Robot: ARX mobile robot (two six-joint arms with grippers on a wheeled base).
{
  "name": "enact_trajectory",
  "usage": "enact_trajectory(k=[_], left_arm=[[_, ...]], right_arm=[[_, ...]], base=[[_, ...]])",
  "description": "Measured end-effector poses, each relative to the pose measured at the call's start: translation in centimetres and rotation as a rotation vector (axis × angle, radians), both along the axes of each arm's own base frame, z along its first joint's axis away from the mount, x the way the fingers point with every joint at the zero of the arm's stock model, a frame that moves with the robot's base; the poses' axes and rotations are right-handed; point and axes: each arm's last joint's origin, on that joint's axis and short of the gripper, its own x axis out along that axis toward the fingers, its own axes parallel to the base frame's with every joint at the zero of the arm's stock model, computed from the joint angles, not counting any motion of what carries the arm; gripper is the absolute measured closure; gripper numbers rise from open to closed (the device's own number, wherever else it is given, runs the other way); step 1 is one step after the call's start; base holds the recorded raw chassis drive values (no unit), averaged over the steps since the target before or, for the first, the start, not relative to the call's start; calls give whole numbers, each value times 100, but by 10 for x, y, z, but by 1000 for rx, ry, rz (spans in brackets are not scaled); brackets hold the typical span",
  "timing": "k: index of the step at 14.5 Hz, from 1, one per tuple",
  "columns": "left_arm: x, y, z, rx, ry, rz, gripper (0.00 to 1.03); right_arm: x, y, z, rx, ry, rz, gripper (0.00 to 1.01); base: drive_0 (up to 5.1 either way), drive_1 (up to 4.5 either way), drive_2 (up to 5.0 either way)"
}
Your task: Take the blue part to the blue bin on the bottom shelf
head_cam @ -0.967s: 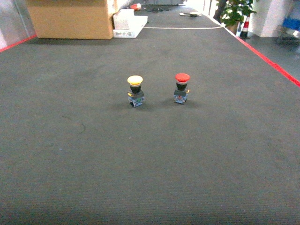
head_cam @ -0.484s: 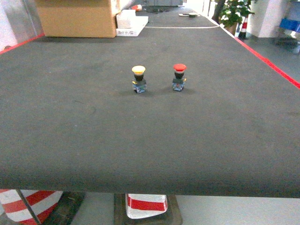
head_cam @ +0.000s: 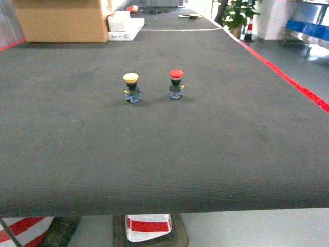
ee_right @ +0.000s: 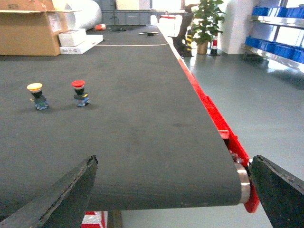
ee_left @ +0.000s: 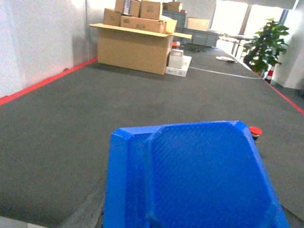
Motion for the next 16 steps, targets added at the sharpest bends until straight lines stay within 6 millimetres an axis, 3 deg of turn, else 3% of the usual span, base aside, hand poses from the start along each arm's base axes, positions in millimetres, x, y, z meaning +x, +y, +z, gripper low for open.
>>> enact_trajectory(k=[16], left_arm=[[0,0,0,0,0,-2,59]], right_arm=[[0,0,0,0,0,0,3]], base=[[-160,-160,-160]])
